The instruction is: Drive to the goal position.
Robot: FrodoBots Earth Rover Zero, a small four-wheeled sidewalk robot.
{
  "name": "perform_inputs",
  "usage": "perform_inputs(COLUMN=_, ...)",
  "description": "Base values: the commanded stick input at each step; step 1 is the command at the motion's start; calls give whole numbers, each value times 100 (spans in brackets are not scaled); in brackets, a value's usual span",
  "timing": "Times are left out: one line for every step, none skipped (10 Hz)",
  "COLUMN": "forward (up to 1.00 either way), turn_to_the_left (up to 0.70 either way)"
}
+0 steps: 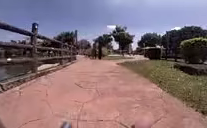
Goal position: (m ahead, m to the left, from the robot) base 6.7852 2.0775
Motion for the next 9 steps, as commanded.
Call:
perform_inputs(forward=70, turn_to_the_left=0)
perform_inputs(forward=70, turn_to_the_left=0)
perform_inputs(forward=70, turn_to_the_left=0)
perform_inputs(forward=70, turn_to_the_left=0)
perform_inputs(forward=70, turn_to_the_left=0)
perform_inputs(forward=70, turn_to_the_left=0)
perform_inputs(forward=70, turn_to_the_left=0)
perform_inputs(forward=70, turn_to_the_left=0)
perform_inputs(forward=70, turn_to_the_left=0)
